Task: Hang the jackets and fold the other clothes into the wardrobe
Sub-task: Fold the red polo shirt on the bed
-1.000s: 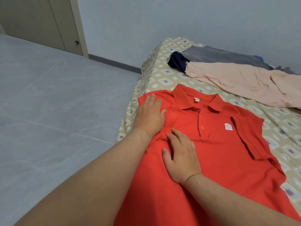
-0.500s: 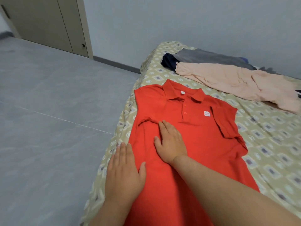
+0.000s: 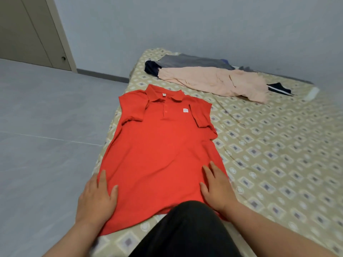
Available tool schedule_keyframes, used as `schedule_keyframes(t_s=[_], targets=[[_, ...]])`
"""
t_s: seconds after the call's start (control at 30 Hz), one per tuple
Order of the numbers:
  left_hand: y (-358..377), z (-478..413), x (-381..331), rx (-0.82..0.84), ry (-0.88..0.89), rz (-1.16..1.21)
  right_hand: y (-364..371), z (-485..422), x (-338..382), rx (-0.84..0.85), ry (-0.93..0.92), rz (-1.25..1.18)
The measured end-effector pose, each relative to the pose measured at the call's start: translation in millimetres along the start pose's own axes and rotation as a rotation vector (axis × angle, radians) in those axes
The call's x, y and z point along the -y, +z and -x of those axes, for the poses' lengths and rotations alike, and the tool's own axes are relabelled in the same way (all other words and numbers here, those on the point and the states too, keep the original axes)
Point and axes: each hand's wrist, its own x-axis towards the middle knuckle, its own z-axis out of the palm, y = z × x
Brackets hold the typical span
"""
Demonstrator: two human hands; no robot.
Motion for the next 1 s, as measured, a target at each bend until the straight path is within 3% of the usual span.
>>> schedule_keyframes(t_s=[0.13, 0.3, 0.4, 0.53, 0.7, 0.83, 0.9, 1.0], targets=[[-4.9, 25.9, 19.4, -0.021, -0.234, 0.073, -8.3, 40.2, -17.7, -0.140, 0.463, -0.208], [-24.8, 43.8, 29.9, 0.208, -0.315, 0.108, -28.2, 64.4, -20.4, 0.133, 0.683, -0.528], [-30.3, 54.7, 28.8, 0.232, -0.317, 0.491, -34.2, 79.0, -25.3, 0.250, 0.657, -0.605], [-68.6, 53.0, 14.6, -0.015, -0.285, 0.707, -60.0, 83.8, -39.8, -0.012, 0.595, -0.773], [-148.3, 43.8, -19.1, -0.167, -0.309, 1.243, -129.0, 74.0, -37.5, -0.250, 0.534, -1.298], [-196.3, 47.5, -33.9, -0.096, -0.217, 1.590, -167.1, 79.9, -36.2, -0.267, 0.428, -1.622], [-207.2, 50.3, -37.3, -0.021, -0.124, 1.633, -176.9, 81.0, -33.0, -0.269, 0.360, -1.649], [-215.3, 49.1, -41.3, -0.051, -0.033, 1.389, -189.0, 80.9, -29.6, -0.351, 0.307, -1.502]])
